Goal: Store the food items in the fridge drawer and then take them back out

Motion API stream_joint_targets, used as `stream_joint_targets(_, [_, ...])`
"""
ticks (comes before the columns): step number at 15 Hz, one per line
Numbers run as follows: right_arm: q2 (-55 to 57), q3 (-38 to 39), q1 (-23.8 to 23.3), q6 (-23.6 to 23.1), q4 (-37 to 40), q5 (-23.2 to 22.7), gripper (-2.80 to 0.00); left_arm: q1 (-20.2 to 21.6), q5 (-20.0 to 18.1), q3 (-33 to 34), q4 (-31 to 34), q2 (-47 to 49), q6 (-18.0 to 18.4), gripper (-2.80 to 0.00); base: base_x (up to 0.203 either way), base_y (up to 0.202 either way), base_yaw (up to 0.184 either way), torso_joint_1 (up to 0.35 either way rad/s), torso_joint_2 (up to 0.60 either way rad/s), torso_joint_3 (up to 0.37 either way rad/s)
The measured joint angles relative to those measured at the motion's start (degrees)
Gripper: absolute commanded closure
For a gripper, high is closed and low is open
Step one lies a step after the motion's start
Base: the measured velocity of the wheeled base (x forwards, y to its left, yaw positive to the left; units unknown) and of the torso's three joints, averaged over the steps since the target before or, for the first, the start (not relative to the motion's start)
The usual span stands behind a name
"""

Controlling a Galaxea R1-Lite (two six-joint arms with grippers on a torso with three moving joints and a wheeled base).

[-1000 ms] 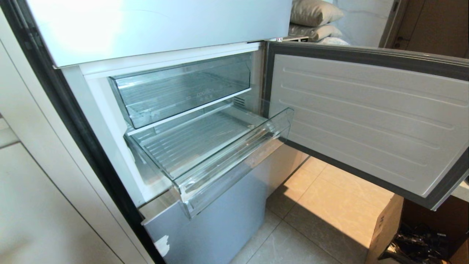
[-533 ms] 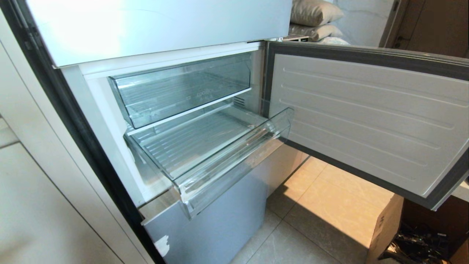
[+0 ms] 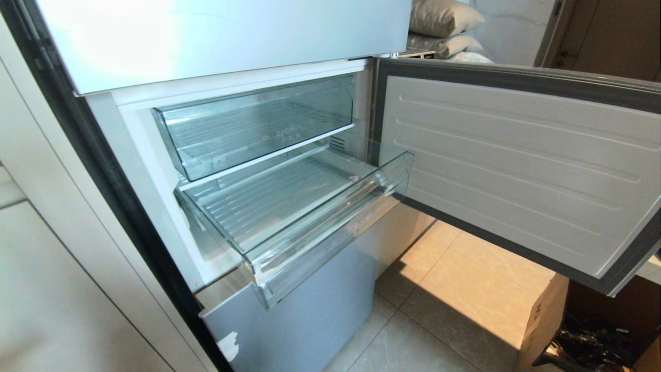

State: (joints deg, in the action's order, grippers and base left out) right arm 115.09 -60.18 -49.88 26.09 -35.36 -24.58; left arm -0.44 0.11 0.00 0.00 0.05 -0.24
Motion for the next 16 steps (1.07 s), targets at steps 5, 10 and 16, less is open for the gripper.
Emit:
stream_joint_targets(5, [-0.9,0.5,0.1,0.3,0.3,0.0,0.0,0.0,0.0,0.0,0.0,0.0,0.0,0.0,0.0,0.0,0.0,0.0,0.0,0.0])
stream_joint_targets(10, [-1.0,0.3,0.0,-0.1,0.2,0.2,-2.8,0.0,0.0,0.0,0.0,0.0,0.0,0.0,0.0,0.0,0.0,0.0,0.0,0.0])
stream_joint_targets(16, [-0.7,0.7,-1.2,0.3,0.3,0.2,-2.8,0.0,0.0,0.0,0.0,0.0,0.0,0.0,0.0,0.0,0.0,0.0,0.0,0.0])
